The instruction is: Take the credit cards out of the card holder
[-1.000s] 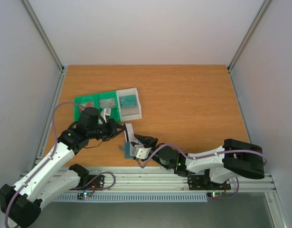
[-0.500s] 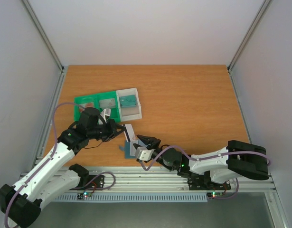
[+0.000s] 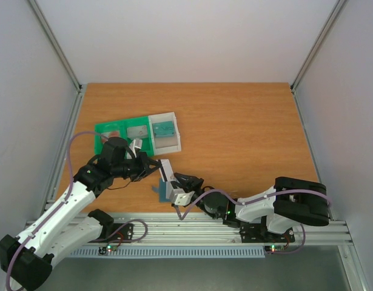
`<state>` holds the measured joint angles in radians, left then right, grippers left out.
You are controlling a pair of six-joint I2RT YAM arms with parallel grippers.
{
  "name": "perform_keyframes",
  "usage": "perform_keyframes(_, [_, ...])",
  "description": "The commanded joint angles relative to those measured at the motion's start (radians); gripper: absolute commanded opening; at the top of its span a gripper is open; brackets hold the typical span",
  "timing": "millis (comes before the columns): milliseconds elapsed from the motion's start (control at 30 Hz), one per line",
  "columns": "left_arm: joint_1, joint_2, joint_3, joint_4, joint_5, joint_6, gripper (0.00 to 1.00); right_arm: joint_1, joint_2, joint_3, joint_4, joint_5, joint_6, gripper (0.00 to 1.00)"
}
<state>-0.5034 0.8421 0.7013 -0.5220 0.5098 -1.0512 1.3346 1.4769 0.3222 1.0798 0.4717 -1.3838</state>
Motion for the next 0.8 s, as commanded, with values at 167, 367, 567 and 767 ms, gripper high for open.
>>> perform_keyframes(167, [0.003, -0.007, 0.002, 0.045, 0.033, -0.028, 0.0, 0.008, -0.007, 0.023, 0.123, 0.029, -0.024, 0.13])
perform_keyframes(367, [0.003, -0.014, -0.013, 0.078, 0.049, -0.053, 0.01, 0.009, -0.046, 0.012, 0.078, 0.008, 0.018, 0.01])
perform_keyframes(567, [0.003, -0.033, 0.027, 0.063, 0.027, -0.011, 0.37, 0.009, -0.099, 0.009, 0.008, -0.005, 0.124, 0.01])
perform_keyframes(767, [0.003, -0.077, 0.148, -0.066, -0.058, 0.19, 0.59, 0.013, -0.161, 0.021, -0.1, -0.007, 0.272, 0.01])
